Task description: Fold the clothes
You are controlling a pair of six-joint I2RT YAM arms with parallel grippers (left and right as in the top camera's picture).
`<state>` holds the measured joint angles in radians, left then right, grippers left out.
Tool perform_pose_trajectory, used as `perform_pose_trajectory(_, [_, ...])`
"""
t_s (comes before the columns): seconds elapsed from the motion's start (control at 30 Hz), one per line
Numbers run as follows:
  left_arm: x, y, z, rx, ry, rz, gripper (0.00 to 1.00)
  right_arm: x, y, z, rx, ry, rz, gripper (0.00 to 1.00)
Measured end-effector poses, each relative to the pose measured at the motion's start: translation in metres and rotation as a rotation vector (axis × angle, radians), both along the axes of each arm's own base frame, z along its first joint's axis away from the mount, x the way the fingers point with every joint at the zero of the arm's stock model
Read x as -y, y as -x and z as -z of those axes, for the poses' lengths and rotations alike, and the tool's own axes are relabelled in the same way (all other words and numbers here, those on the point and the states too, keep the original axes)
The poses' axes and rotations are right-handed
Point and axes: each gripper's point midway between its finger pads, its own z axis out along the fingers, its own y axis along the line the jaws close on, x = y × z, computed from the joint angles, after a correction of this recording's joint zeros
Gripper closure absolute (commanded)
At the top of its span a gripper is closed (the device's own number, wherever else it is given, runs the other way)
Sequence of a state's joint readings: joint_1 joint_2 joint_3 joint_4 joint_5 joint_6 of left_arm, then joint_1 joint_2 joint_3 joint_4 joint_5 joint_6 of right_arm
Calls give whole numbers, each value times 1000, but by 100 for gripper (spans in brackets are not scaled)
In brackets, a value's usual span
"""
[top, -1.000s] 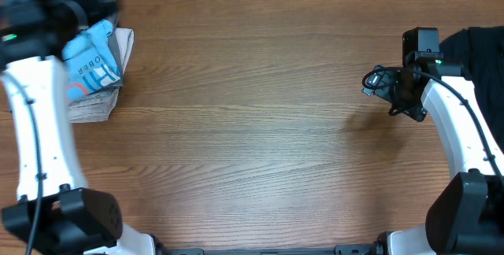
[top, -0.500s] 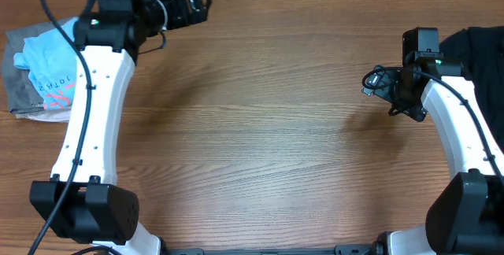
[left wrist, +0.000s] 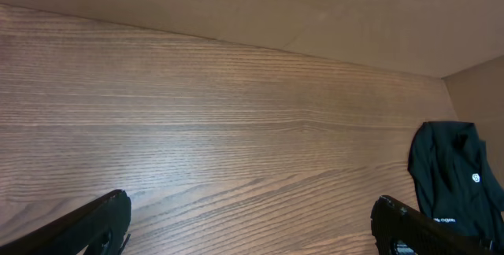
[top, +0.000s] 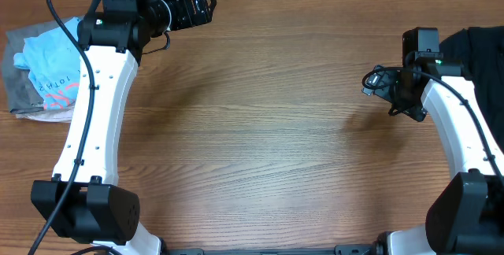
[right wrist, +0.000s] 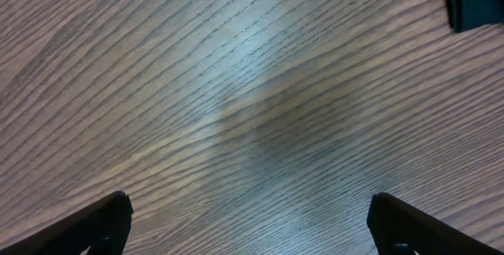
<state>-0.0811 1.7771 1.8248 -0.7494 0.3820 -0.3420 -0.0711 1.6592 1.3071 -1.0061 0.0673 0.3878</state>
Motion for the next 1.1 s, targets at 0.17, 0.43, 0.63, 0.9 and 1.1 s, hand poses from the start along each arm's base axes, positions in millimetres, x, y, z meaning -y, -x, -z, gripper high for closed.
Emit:
perform_pose_trajectory(0.17, [0,0,0,0,0,0,0,0,0,0,0,0,0,0])
perform_pose_trajectory(0.43, [0,0,0,0,0,0,0,0,0,0,0,0,0,0])
perform_pose_trajectory(0.63, [0,0,0,0,0,0,0,0,0,0,0,0,0,0])
perform_pose_trajectory(0.9, [0,0,0,0,0,0,0,0,0,0,0,0,0,0])
perform_pose_trajectory(1.1, [0,0,0,0,0,0,0,0,0,-14,41,3,0,0])
